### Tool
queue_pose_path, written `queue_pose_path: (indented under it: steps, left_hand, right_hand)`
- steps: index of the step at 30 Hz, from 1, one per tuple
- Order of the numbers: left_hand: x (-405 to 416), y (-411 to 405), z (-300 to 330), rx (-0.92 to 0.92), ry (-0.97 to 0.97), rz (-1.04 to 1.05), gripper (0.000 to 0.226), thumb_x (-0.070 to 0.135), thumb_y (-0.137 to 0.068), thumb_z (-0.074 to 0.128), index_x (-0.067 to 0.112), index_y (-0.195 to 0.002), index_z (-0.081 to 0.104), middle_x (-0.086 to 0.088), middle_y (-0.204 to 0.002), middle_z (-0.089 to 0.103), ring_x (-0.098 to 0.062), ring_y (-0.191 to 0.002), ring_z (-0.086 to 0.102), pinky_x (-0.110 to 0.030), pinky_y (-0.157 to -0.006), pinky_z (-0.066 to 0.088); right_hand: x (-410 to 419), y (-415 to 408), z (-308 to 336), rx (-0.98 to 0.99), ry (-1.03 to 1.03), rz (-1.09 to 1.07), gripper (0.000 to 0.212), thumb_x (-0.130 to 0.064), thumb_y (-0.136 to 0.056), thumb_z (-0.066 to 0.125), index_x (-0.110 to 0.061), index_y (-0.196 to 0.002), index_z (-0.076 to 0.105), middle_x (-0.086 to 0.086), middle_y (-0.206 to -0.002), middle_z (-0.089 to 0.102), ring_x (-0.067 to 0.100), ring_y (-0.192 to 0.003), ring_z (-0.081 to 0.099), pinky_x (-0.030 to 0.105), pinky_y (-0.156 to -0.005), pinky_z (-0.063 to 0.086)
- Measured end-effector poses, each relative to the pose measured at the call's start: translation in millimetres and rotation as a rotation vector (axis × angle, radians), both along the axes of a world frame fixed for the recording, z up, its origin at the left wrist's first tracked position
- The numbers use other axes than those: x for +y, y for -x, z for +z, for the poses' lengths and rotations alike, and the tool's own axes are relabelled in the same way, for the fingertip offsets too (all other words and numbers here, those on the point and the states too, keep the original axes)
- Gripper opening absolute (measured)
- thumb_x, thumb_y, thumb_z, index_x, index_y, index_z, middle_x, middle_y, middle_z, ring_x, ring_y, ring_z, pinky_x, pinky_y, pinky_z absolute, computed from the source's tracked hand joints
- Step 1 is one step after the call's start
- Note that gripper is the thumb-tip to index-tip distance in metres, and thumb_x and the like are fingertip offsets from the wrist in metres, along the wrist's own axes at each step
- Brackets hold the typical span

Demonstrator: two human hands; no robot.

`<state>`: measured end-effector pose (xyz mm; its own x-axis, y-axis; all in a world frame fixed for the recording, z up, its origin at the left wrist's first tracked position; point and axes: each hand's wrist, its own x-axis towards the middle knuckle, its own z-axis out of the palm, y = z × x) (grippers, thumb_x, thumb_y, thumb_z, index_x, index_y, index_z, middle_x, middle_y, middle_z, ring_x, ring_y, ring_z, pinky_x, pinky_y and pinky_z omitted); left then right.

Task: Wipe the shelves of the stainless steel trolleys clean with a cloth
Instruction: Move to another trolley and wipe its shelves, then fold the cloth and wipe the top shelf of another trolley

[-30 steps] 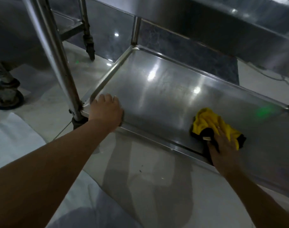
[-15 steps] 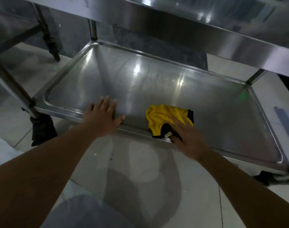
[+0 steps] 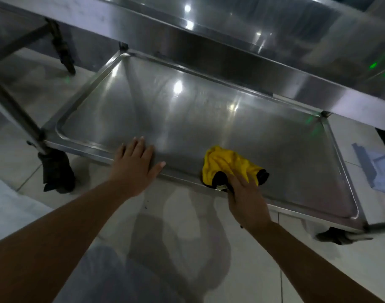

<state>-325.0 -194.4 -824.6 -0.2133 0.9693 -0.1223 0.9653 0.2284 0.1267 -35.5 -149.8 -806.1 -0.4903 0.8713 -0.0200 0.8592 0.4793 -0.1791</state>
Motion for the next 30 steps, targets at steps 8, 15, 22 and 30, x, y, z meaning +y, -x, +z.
queue_pose_path:
  steps: [8,15,22,30]
  left_hand:
    - [-62.5,-11.9,79.7,-0.808,-0.145,0.146,0.057,0.014,-0.094,0.056,0.013,-0.147,0.034,-0.007,-0.158,0.021,-0.019,-0.146,0.018,-0.027,-0.118,0.014]
    - [-146.2,41.5,241.8,-1.056,-0.133,0.401,0.044,0.034,-0.087,0.045,0.027,-0.129,0.058,0.008,-0.13,0.055,-0.01,-0.118,0.051,-0.029,-0.102,0.039]
    - [-260.4,136.7,473.6,-1.098,-0.186,0.656,0.027,0.019,-0.095,0.056,0.037,-0.114,0.063,0.006,-0.123,0.06,-0.012,-0.112,0.056,-0.029,-0.101,0.042]
    - [-344.2,247.0,754.4,-1.062,-0.428,0.532,0.046,0.019,-0.084,0.065,0.062,-0.102,0.063,0.043,-0.116,0.046,0.026,-0.116,0.035,0.005,-0.079,0.031]
  right_hand:
    - [-49.1,81.5,96.3,0.206,0.339,0.215,0.042,-0.004,-0.093,0.049,-0.015,-0.134,0.05,0.006,-0.139,0.051,0.032,-0.128,0.045,0.048,-0.103,0.041]
    - [-107.1,166.1,261.1,0.29,0.471,0.368,0.035,-0.004,-0.093,0.05,-0.013,-0.127,0.055,0.005,-0.128,0.058,0.025,-0.119,0.053,0.038,-0.103,0.042]
    - [-176.5,263.6,500.6,0.272,0.582,0.589,0.035,-0.008,-0.096,0.049,-0.023,-0.126,0.056,-0.011,-0.134,0.055,0.004,-0.125,0.047,0.03,-0.102,0.041]
    - [-225.9,398.1,753.5,0.251,0.378,0.743,0.04,-0.027,-0.1,0.042,-0.037,-0.139,0.04,-0.013,-0.139,0.049,0.011,-0.126,0.045,0.036,-0.097,0.043]
